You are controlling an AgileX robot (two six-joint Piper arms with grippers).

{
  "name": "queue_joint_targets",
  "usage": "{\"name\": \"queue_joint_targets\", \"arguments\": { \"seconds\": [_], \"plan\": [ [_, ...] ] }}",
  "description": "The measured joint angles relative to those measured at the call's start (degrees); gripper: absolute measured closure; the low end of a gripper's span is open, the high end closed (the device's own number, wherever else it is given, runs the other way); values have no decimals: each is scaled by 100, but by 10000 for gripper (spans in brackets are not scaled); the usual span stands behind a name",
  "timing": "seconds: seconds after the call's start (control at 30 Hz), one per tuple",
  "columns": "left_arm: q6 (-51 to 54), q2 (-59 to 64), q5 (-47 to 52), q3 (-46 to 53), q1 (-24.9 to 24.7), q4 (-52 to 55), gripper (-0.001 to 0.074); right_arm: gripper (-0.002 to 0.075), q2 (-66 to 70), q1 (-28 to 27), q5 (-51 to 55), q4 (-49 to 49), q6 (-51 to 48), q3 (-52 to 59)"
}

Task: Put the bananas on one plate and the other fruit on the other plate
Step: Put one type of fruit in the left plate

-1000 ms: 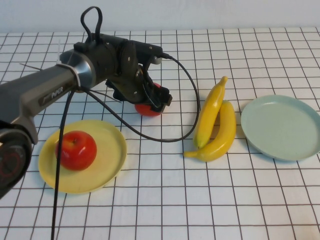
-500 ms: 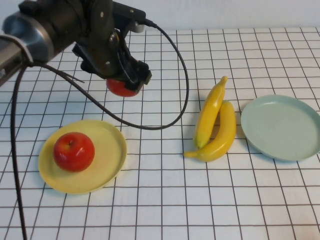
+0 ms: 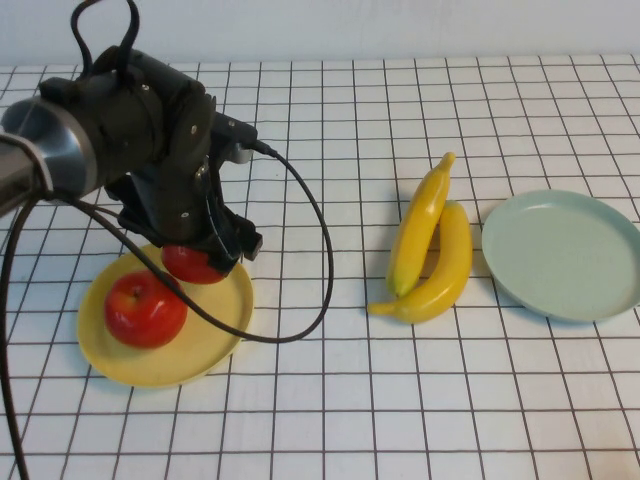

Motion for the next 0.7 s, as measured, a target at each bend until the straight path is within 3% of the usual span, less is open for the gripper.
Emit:
{"name": "queue_joint_targets", "arguments": {
  "seconds": [0.17, 0.37, 0.7],
  "plan": [
    [0, 0, -35, 44, 0, 0, 168, 742, 0, 0, 0, 0, 0, 0],
    [25, -12, -35, 48, 0, -79, 69, 742, 0, 0, 0, 0, 0, 0],
    [212, -73, 7, 48, 0, -287, 67, 742, 0, 0, 0, 0, 0, 0]
  ]
}}
